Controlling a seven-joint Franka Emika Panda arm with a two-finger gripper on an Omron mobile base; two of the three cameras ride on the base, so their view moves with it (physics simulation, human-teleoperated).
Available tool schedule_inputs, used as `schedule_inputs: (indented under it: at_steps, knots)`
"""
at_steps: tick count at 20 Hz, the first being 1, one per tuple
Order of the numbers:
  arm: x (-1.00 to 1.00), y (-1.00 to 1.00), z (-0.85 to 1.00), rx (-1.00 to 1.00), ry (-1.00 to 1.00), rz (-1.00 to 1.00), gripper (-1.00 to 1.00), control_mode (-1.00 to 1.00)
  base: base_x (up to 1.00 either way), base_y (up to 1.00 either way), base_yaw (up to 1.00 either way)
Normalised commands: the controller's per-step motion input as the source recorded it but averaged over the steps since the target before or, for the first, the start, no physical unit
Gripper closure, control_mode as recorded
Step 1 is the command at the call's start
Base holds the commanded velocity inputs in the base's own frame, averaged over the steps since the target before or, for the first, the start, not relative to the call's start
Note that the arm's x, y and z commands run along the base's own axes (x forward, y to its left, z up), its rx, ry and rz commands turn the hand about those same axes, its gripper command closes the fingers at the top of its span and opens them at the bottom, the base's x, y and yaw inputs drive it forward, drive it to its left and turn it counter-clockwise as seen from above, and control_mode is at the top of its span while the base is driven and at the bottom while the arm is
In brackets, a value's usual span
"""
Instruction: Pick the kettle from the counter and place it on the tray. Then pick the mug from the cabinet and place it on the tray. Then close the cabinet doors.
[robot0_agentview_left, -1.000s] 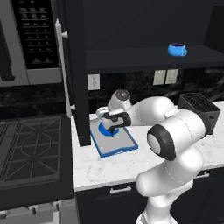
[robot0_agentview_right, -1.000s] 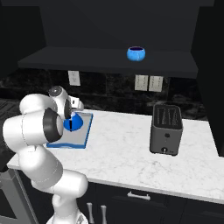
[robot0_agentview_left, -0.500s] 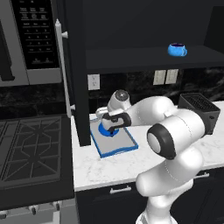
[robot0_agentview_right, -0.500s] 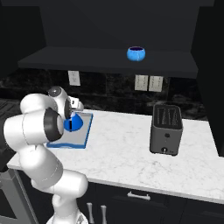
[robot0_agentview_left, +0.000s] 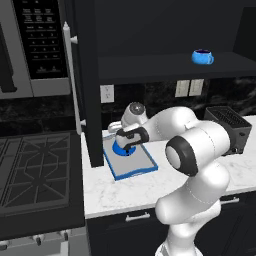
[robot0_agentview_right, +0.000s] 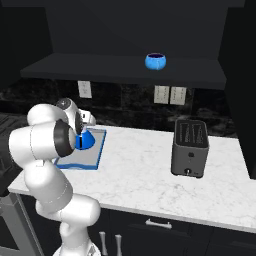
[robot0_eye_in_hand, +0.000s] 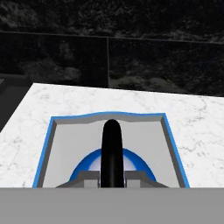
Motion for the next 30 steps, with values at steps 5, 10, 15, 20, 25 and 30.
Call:
schedule_inputs:
  at_steps: [5,10,15,20,25,30]
  knots:
    - [-0.06,0.0,0.0,0.0,-0.01,0.0,-1.0,-1.0,0.0,0.0,0.0]
    - [-0.31,-0.01,0.21,0.01,-0.02,0.0,-1.0,-1.0,0.0,0.0,0.0]
    - [-0.88,-0.04,0.92,0.0,-0.08,-0.03,-1.0,-1.0,0.0,0.0,0.0]
    - [-1.0,-0.16,1.0,-0.01,-0.04,-0.01,-1.0,-1.0,0.0,0.0,0.0]
    - [-1.0,-0.3,1.0,-0.04,0.02,0.0,-1.0,-1.0,0.0,0.0,0.0]
    - [-1.0,-0.5,1.0,-0.02,0.14,0.02,-1.0,-1.0,0.0,0.0,0.0]
